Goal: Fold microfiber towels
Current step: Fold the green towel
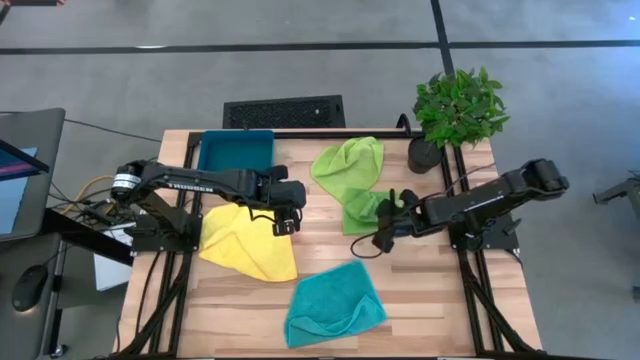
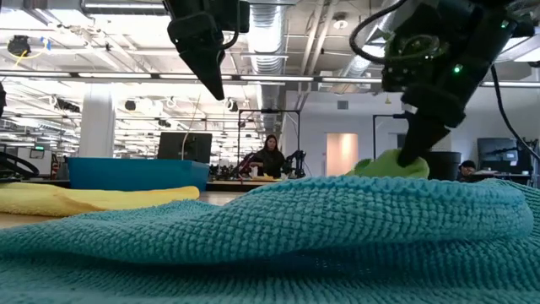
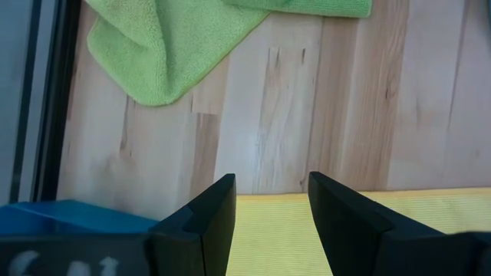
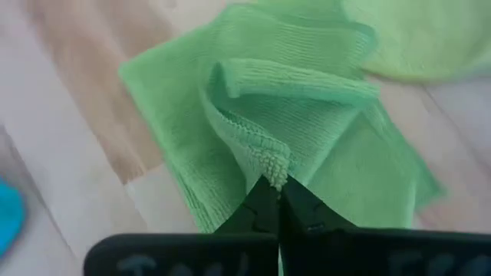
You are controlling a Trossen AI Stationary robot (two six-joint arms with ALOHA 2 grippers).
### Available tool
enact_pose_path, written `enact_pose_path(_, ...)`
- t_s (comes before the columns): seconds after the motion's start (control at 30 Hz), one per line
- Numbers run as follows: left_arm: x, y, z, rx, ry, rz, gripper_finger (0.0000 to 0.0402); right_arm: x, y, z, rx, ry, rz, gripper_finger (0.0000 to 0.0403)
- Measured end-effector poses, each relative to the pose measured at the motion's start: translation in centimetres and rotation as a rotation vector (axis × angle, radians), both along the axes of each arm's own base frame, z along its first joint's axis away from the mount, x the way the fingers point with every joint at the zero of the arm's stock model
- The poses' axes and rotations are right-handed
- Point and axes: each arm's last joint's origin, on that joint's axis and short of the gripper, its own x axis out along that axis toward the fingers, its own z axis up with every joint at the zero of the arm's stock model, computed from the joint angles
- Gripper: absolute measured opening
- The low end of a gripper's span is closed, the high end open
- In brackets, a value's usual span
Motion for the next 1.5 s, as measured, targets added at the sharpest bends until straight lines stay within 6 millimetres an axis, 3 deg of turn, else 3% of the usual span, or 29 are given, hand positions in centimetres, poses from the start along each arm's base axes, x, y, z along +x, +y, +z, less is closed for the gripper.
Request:
enact_pose_path(0.27, 0.0, 0.0, 0.0, 0.000, 0.000, 0.000, 0.0158, -1.2, 0.9, -0.4, 0.100, -0.075, -0.367, 0.0007)
enact_pose_path(0.4, 0.0, 0.0, 0.0, -0.002, 0.000, 0.003, 0.0158, -1.6, 1.5, -0.4, 0.121, -0.106, -0.465, 0.0009)
enact_pose_path(0.97, -0.1, 0.0, 0.0, -0.009, 0.003, 0.020, 0.0158, -1.6, 1.1, -0.5, 0.145, -0.050, -0.431, 0.0066)
enact_pose_path(1.27, -0.1, 0.0, -0.1, -0.009, 0.007, 0.020, 0.0158, -1.8, 0.6, -0.5, 0.135, 0.007, -0.408, 0.0136)
enact_pose_path(1.5, -0.1, 0.0, -0.1, -0.010, 0.009, 0.021, 0.0158, -1.7, 0.3, 1.6, 0.167, -0.041, -0.386, 0.0179)
